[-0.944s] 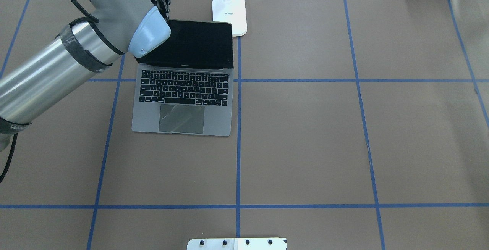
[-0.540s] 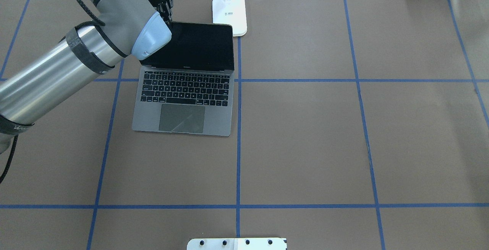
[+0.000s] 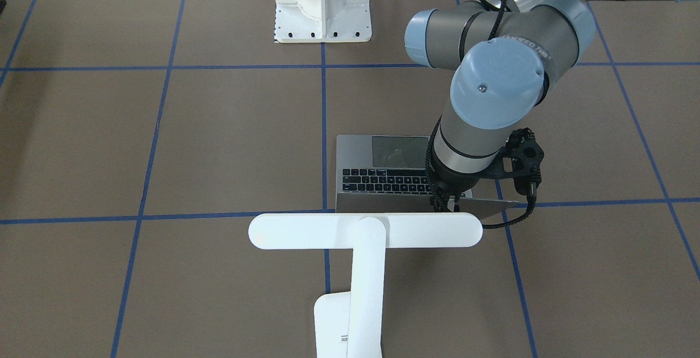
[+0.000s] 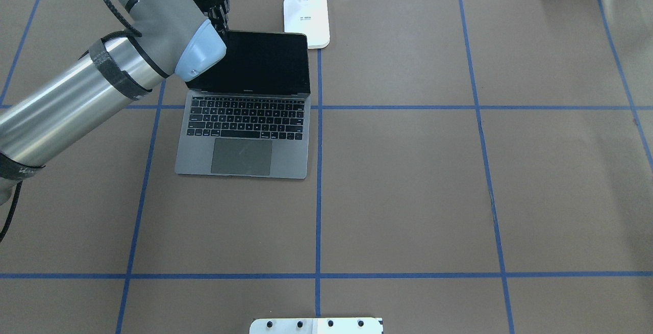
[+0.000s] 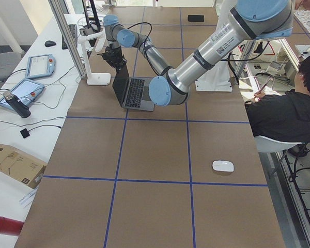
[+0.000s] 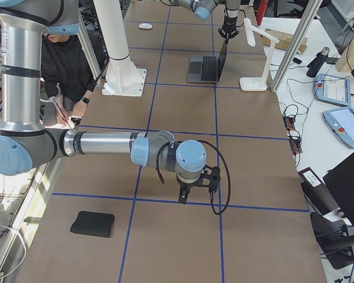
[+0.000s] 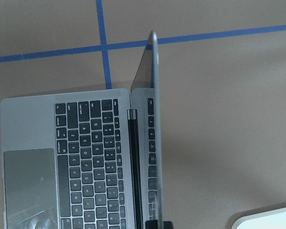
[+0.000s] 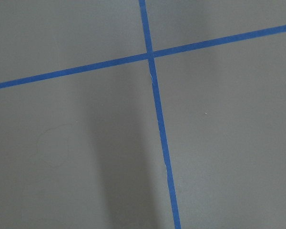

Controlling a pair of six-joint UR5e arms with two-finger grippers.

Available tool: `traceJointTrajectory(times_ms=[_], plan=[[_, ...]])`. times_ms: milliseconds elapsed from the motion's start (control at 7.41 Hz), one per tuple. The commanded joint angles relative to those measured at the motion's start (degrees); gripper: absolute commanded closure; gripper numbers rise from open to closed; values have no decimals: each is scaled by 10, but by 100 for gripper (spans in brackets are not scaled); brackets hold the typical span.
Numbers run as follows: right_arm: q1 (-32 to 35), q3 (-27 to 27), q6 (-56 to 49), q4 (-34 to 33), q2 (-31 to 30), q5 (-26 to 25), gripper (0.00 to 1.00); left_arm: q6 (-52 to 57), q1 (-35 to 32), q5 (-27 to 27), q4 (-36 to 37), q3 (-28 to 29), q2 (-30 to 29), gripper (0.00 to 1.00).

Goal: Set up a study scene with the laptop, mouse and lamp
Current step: 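Lower the laptop with the left gripper near the lamp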

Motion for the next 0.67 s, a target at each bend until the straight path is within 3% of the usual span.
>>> traceJointTrajectory(times_ms=[0, 135, 270, 540], plan=[[0, -2, 0, 0, 0, -1, 1, -6, -1, 1, -6, 2, 9, 34], [0, -2, 0, 0, 1, 0, 1, -13, -2, 1, -14, 2, 14, 8], [0, -3, 0, -1, 4, 0, 1, -13, -6, 1, -17, 2, 15, 1], [0, 4, -1, 4, 12, -4, 1, -11, -26, 1, -16, -6, 15, 1]])
